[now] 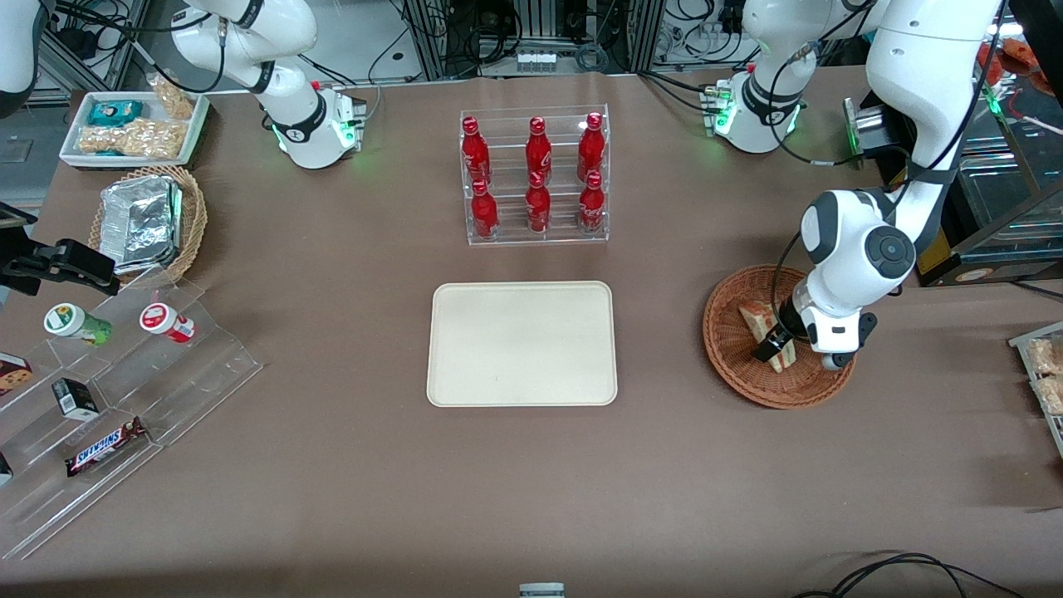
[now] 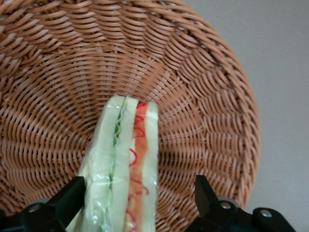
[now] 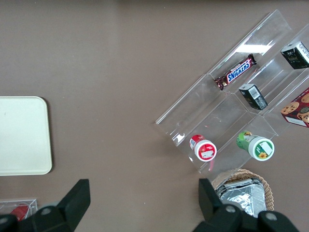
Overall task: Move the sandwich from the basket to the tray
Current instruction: 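Lower the left gripper and grasp the wrapped sandwich in the basket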
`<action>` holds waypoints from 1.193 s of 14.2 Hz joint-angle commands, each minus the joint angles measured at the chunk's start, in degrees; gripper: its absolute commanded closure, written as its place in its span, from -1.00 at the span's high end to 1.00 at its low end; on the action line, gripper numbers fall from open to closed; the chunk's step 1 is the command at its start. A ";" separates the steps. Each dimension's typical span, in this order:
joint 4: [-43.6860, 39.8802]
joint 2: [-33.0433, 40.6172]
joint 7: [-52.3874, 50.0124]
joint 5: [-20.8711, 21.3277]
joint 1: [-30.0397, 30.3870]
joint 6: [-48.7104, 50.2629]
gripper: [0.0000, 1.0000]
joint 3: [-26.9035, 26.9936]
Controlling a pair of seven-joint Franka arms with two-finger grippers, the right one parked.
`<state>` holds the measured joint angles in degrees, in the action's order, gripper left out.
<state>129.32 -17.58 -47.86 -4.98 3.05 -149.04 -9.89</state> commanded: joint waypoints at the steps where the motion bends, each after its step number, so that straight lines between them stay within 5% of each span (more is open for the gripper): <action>1: 0.76 -0.96 0.04 -0.82 0.02 -1.17 1.00 0.05; 4: 0.94 -2.01 0.66 -0.73 0.02 -1.08 1.00 0.05; 5: 0.94 -2.54 0.75 -0.73 -0.06 -0.99 0.81 0.05; 7: 1.20 -2.55 1.70 -0.64 0.28 -0.38 -0.25 0.14; 9: 1.11 -2.20 3.64 -0.64 0.37 1.46 -0.82 0.14; 13: -0.11 2.53 3.65 -0.64 0.46 4.98 -0.95 0.23; 17: -13.17 5.72 2.86 -0.47 -3.91 27.35 -1.00 -1.09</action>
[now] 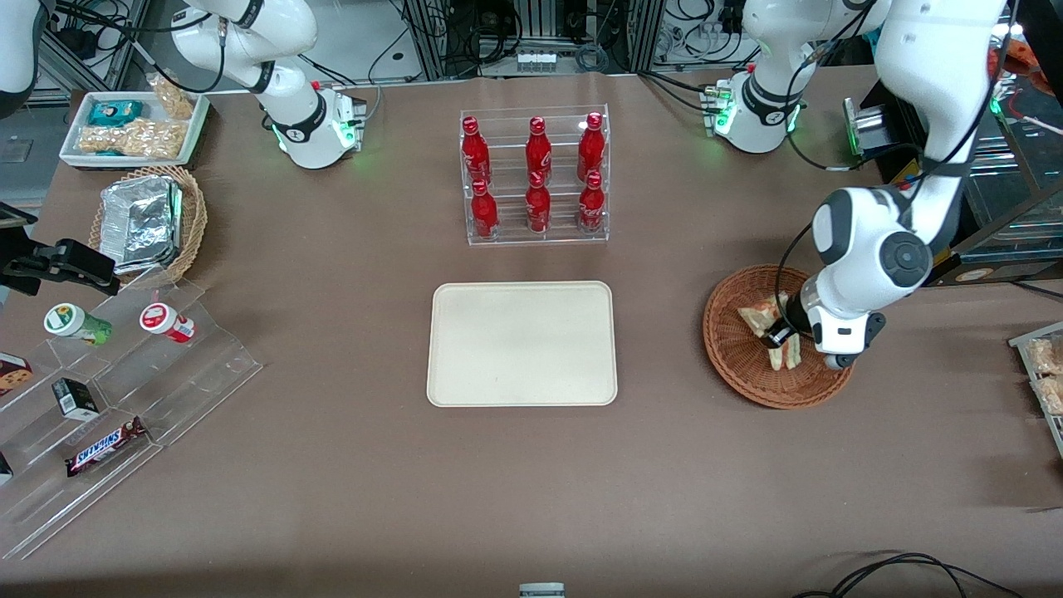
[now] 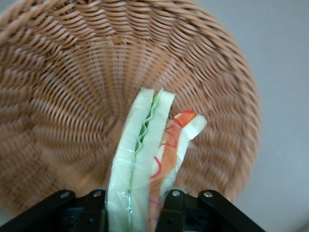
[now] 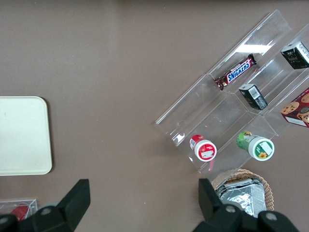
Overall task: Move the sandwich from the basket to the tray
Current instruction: 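Lift the sandwich and carry it over the cream tray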
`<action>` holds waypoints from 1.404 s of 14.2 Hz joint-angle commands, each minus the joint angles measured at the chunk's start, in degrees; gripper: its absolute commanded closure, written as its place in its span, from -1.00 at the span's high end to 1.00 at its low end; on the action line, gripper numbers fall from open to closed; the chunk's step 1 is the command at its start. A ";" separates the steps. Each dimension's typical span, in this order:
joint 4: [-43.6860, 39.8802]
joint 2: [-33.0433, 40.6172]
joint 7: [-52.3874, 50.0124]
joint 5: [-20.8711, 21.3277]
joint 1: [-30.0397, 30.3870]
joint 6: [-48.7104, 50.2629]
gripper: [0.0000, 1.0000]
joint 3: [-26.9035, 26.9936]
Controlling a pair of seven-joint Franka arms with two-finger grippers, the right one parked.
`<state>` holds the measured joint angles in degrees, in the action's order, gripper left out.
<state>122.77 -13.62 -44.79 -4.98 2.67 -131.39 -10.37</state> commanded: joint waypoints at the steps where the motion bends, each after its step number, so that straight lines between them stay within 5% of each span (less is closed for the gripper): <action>1: -9.71 0.71 -0.03 -0.12 -7.29 12.01 -1.00 -0.70; 6: -22.54 -12.98 2.26 7.95 -24.09 11.24 -1.00 -0.79; 8: -32.54 -21.32 -0.80 8.14 -30.24 11.51 -1.00 -0.70; 16: -57.36 -40.51 -8.38 10.60 -39.84 14.67 -0.98 -0.70; 18: -59.83 -43.23 -9.79 10.86 -40.46 14.58 -0.84 -0.53; 20: -59.84 -44.12 -9.88 11.39 -40.46 14.41 -0.38 -0.44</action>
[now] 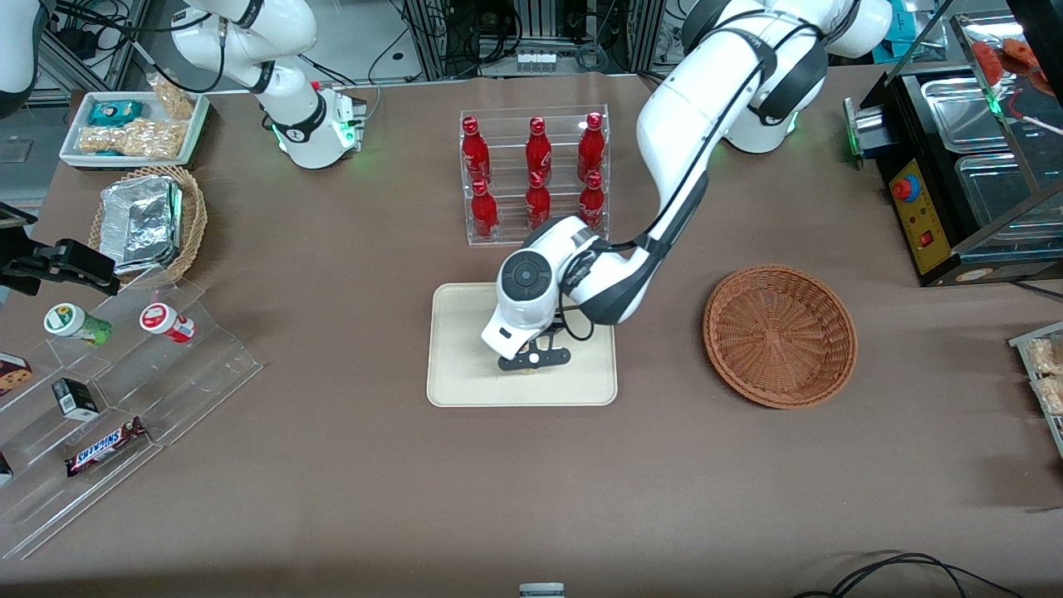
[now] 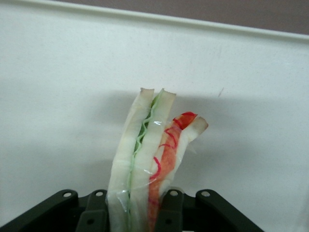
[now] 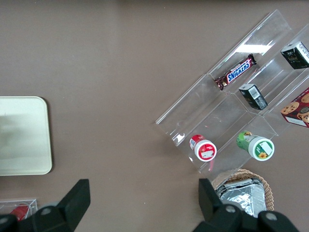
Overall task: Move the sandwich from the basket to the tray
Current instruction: 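Lift the sandwich and carry it over the cream tray, then lower the sandwich onto the tray and open the left gripper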
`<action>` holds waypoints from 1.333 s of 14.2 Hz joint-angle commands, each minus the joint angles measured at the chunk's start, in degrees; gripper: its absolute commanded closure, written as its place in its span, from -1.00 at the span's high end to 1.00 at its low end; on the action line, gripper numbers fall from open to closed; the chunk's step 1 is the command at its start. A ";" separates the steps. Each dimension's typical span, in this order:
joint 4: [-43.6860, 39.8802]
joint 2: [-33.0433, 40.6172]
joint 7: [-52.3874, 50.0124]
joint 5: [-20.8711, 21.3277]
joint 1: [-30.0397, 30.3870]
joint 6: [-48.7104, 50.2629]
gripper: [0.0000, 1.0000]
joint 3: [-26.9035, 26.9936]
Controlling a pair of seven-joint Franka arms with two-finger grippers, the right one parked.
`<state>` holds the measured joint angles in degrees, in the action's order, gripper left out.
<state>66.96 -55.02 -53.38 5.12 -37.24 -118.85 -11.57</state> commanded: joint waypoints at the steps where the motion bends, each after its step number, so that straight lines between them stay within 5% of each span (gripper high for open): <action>1: -3.86 -2.64 -1.46 1.21 -0.46 1.96 0.00 0.76; 3: -3.95 -2.64 -3.91 1.30 -0.55 1.87 0.50 0.76; 4: -3.95 -1.94 -5.32 1.21 -0.11 2.13 1.00 0.76; 8: -3.60 8.22 -2.89 -0.01 5.58 15.01 1.00 0.24; 12: -0.97 20.71 9.93 -8.63 14.97 27.94 1.00 0.50; 19: 7.92 37.42 37.96 -8.20 38.71 43.69 1.00 0.67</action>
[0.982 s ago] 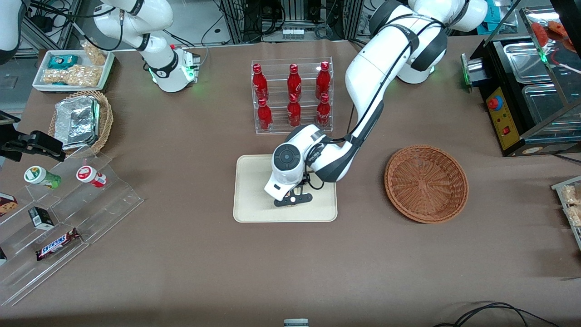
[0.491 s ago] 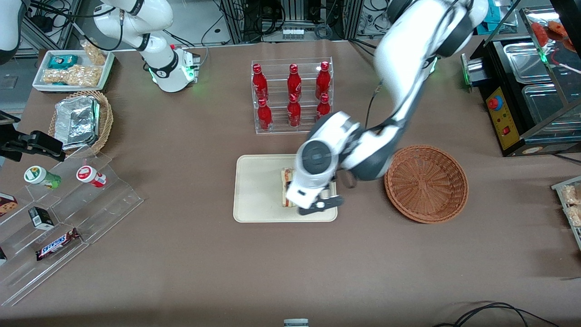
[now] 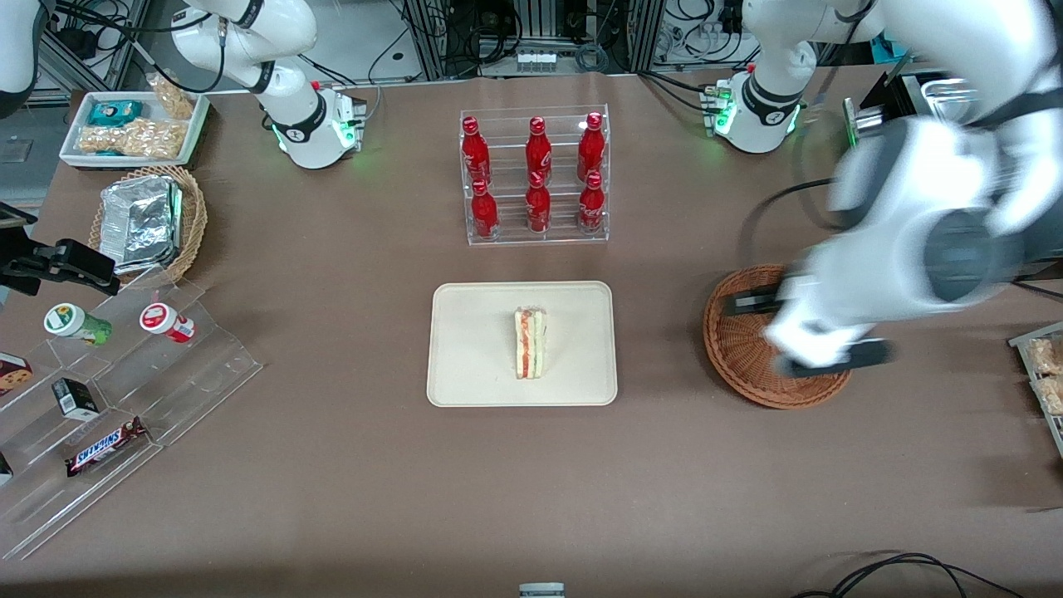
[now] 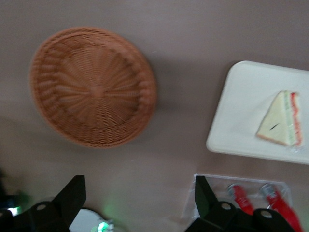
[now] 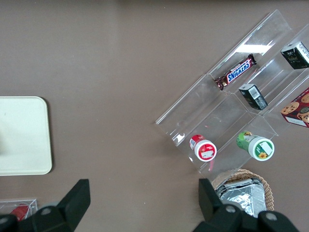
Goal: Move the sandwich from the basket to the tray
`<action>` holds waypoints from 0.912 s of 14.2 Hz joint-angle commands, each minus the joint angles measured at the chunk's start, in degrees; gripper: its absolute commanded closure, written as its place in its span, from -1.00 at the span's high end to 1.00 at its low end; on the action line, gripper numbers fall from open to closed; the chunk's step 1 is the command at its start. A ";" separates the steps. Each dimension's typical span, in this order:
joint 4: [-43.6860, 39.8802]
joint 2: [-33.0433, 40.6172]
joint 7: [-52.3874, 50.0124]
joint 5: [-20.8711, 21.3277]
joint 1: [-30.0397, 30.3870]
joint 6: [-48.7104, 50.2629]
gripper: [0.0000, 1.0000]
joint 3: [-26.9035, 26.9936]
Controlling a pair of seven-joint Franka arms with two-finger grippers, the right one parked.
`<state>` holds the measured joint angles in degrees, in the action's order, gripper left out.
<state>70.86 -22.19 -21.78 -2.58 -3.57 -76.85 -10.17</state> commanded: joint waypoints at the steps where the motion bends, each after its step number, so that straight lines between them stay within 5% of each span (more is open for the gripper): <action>1: 4.11 5.74 8.40 0.11 6.72 2.40 1.00 -0.64; 5: 6.90 11.71 9.39 5.22 9.02 3.11 1.00 -1.08; 9: 14.30 21.13 9.92 -0.92 11.21 -1.99 1.00 -1.08; 13: 16.24 24.39 9.04 -0.15 12.28 -0.15 1.00 -2.57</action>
<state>83.89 -0.33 -12.54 -2.43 7.51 -76.59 -11.08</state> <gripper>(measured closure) 0.000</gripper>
